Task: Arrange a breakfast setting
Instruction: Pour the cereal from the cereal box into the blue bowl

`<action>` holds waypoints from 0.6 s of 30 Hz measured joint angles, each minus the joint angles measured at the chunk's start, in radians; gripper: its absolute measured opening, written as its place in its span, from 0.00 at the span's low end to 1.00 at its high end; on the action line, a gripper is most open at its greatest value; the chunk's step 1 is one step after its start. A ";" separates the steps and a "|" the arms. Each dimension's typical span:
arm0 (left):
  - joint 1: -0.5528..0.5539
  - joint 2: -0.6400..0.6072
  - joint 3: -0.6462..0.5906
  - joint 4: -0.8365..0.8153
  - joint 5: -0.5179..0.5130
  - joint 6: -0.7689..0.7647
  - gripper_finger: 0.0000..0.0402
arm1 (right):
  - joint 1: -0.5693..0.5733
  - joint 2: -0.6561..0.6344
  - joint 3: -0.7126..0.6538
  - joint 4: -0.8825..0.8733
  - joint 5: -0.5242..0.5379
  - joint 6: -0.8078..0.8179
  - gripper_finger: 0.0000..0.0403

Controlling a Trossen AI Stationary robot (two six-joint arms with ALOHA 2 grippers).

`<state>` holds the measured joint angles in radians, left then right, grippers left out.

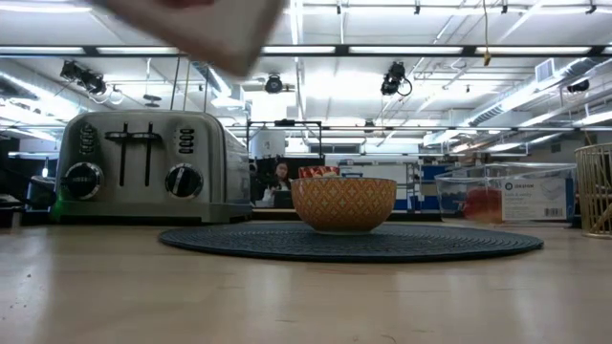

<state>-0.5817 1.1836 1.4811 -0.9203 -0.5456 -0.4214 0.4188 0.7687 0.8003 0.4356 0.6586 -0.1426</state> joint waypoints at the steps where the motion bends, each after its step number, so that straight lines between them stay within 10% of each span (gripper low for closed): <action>1: -0.031 -0.007 0.000 -0.055 -0.025 -0.032 0.01 | 0.001 0.041 0.024 0.013 0.013 -0.012 0.93; 18: -0.629 -0.128 -0.069 -0.319 -0.417 -0.470 0.01 | 0.001 0.449 0.260 0.159 0.082 -0.039 0.93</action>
<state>-1.2110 1.0561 1.4119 -1.2397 -0.9623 -0.8913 0.4196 1.2174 1.0608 0.5948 0.7404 -0.1818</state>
